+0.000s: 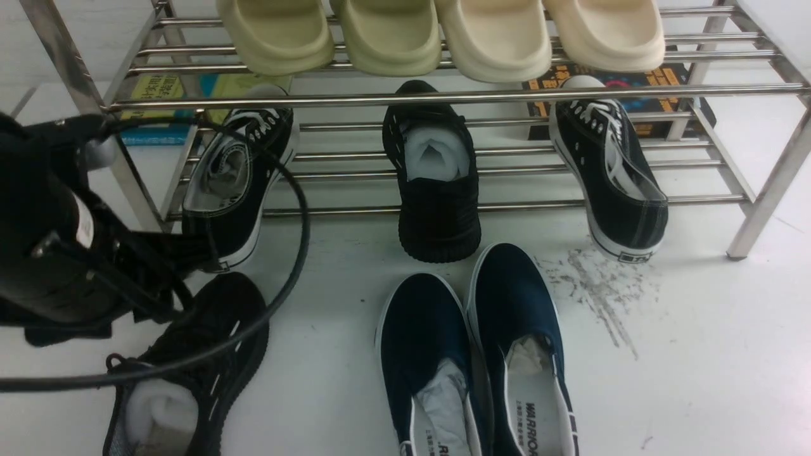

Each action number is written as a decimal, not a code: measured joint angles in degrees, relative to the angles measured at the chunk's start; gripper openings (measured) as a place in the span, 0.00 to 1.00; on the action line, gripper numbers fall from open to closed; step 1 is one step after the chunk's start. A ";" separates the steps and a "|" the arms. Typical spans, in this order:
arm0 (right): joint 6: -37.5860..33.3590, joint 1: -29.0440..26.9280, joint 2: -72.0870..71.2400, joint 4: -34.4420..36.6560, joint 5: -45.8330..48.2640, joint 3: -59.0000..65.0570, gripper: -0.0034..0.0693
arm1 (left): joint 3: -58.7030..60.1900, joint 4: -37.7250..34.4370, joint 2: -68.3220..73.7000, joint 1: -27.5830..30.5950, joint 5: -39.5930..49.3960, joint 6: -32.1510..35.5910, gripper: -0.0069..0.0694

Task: Take the shoes off the shelf with your hand on the white table.
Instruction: 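Grasp a shoe standing on the lower shelf of the shoe rack with the left gripper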

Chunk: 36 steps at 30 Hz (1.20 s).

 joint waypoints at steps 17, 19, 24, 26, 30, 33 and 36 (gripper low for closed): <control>0.00 0.00 0.00 0.00 0.00 0.00 0.37 | -24.82 -11.80 26.26 0.00 0.09 9.02 0.23; 0.00 0.00 0.00 0.00 0.00 0.00 0.37 | -26.97 -11.80 28.11 0.00 -0.37 9.11 0.29; 0.00 0.00 0.00 0.00 0.00 0.00 0.37 | -30.67 -11.84 32.13 -0.54 -4.72 9.54 0.54; 0.00 0.00 0.00 0.00 0.00 0.00 0.37 | -30.72 -11.26 32.85 -1.56 -6.55 10.20 0.62; 0.00 0.00 0.00 0.00 0.00 0.00 0.37 | -30.72 -9.11 34.20 -5.80 -11.61 11.19 0.71; 0.00 0.00 0.00 0.00 0.00 0.00 0.37 | -30.72 -6.15 34.67 -8.41 -16.71 9.76 0.72; 0.00 0.00 0.00 0.00 0.00 0.00 0.37 | -30.74 -1.96 35.25 -9.60 -20.16 5.31 0.72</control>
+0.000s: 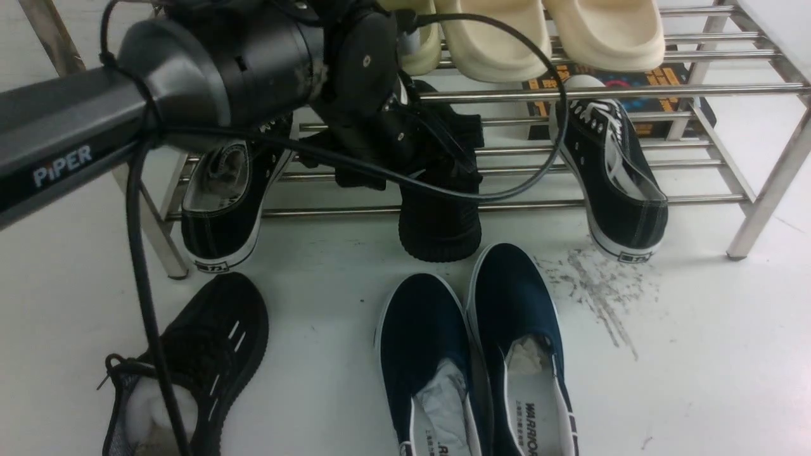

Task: Take the shoes off the shelf with your hand on the white table.
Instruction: 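Grasp a shoe standing on the lower shelf of the shoe rack with the left gripper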

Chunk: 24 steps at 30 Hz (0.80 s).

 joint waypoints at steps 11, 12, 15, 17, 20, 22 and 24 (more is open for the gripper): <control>0.00 0.00 0.00 0.00 0.00 0.00 0.37 | -0.11 8.62 5.25 -0.17 -2.41 -13.79 0.72; 0.00 0.00 0.00 0.00 0.00 0.00 0.37 | -0.11 8.88 5.87 -0.17 -2.64 -14.01 0.72; 0.00 0.00 0.00 0.00 0.00 0.00 0.37 | -0.11 9.86 7.31 -0.17 -3.75 -14.60 0.72; 0.00 0.00 0.00 0.00 0.00 0.00 0.37 | -0.11 10.21 8.08 -0.17 -4.43 -14.90 0.72; 0.00 0.00 0.00 0.00 0.00 0.00 0.37 | -0.11 10.58 9.26 -0.17 -5.57 -15.09 0.69; 0.00 0.00 0.00 0.00 0.00 0.00 0.37 | -0.11 10.58 9.58 -0.17 -5.82 -15.14 0.62; 0.00 0.00 0.00 0.00 0.00 0.00 0.37 | -0.11 10.77 9.80 -0.17 -5.96 -15.15 0.49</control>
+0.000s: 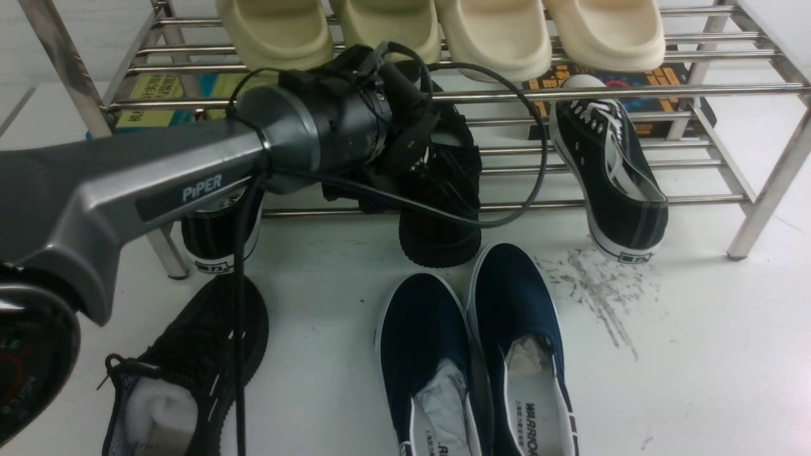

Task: Take the shoes off the shelf with your hand on the white table.
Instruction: 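Grasp a shoe standing on the lower shelf of the shoe rack with the left gripper, then set the held shoe down on the floor in front of the rack with the left gripper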

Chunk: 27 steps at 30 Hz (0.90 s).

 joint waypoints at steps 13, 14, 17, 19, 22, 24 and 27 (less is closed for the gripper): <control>0.00 0.00 0.00 0.00 0.00 0.00 0.37 | 0.00 -1.64 -4.93 -2.34 9.60 0.00 0.11; 0.00 0.00 0.00 0.00 0.00 0.00 0.38 | 0.00 -1.97 -6.05 -2.73 11.05 0.00 0.11; 0.00 0.00 0.00 0.00 0.00 0.00 0.38 | 0.00 -3.01 -9.61 -3.38 14.22 0.00 0.11; 0.00 0.00 0.00 0.00 0.00 0.00 0.38 | 0.00 -3.62 -11.33 -3.38 16.07 -0.39 0.11; 0.00 0.00 0.00 0.00 0.00 0.00 0.38 | 0.00 -3.63 -14.01 -3.38 20.21 -1.58 0.11; 0.00 0.00 0.00 0.00 0.00 0.00 0.38 | 0.00 -3.63 -14.77 -3.38 22.56 -1.73 0.11; 0.00 0.00 0.00 0.00 0.00 0.00 0.38 | 0.00 -3.98 -16.65 -3.38 27.16 -1.77 0.11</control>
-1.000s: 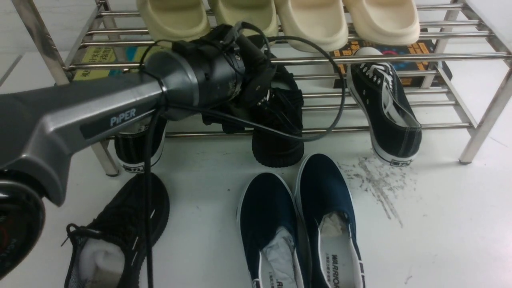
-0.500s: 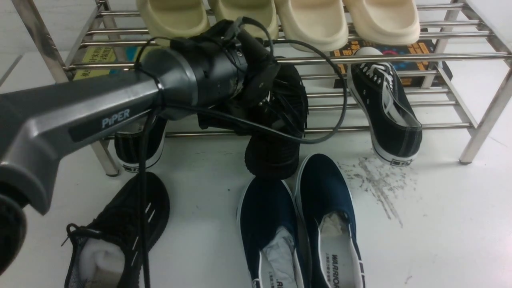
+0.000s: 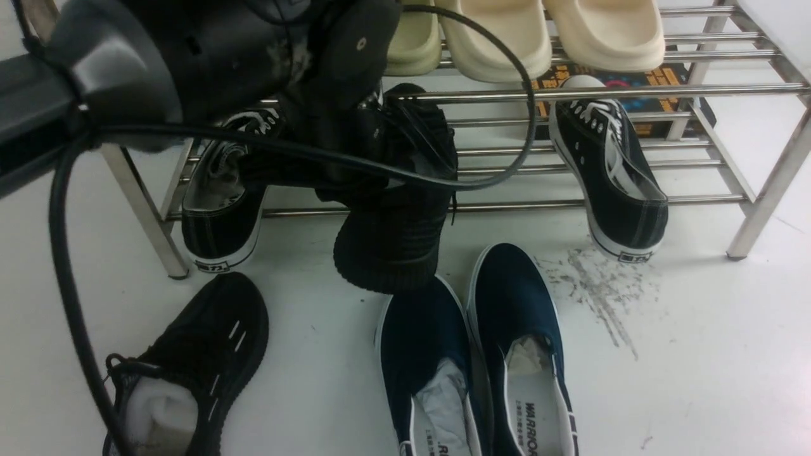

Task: Take the shoes off the shelf with your hand on the white table.
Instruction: 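Set the held shoe down on the floor in front of the rack with the left gripper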

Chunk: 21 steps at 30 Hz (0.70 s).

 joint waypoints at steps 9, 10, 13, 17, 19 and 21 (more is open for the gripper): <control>0.00 0.00 0.00 0.00 0.00 0.00 0.38 | 0.14 -4.39 -7.88 0.00 6.35 3.17 0.11; 0.00 0.00 0.00 0.00 0.00 0.00 0.38 | 0.19 -5.69 -8.91 0.00 6.35 4.34 0.11; 0.00 0.00 0.00 0.00 0.00 0.00 0.38 | 1.66 -8.07 -11.65 0.00 6.35 6.38 0.11; 0.00 0.00 0.00 0.00 0.00 0.00 0.38 | 6.83 -9.62 -16.68 0.00 6.35 7.55 0.11; 0.00 0.00 0.00 0.00 0.00 0.00 0.38 | 9.17 -9.76 -18.64 0.00 6.35 7.50 0.11; 0.00 0.00 0.00 0.00 0.00 0.00 0.38 | 13.11 -9.82 -21.53 0.00 6.35 6.26 0.11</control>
